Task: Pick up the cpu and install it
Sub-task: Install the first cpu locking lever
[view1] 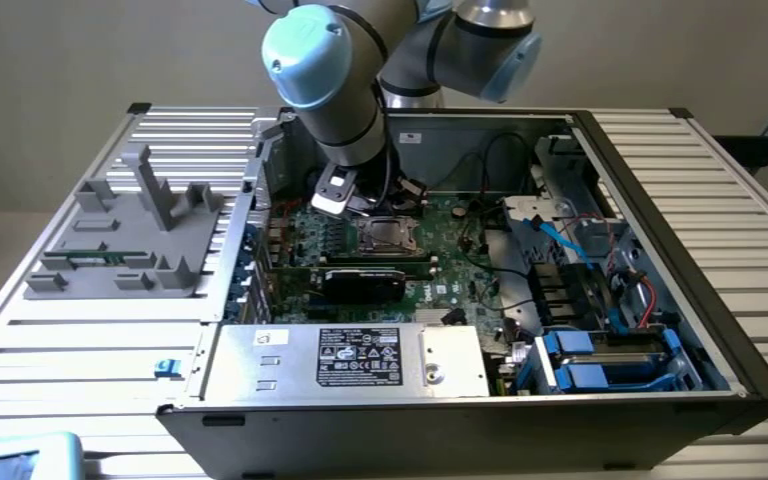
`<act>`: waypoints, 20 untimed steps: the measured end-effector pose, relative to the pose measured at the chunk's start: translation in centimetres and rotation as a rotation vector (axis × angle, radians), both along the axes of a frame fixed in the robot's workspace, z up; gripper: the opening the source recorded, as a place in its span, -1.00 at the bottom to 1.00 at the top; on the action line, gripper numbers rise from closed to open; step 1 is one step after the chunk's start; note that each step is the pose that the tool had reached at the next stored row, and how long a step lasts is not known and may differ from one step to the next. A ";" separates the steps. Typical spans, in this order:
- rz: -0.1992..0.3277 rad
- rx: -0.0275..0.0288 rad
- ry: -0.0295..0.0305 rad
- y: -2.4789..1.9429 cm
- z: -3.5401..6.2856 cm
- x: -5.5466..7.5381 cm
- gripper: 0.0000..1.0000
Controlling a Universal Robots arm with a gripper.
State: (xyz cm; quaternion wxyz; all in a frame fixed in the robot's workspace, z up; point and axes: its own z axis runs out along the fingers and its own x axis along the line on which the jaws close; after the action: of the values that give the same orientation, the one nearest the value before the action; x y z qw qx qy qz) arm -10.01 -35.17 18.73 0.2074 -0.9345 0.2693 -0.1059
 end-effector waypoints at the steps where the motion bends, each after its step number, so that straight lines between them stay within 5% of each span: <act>1: 0.000 0.0000 0.0002 0.00 0.00 0.0 -0.76; 20: -0.001 0.0000 0.0121 -0.06 0.14 0.0 -0.76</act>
State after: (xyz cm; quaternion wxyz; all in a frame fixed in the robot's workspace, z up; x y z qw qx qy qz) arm -9.97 -35.23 18.87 0.2058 -0.9350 0.2708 -0.1002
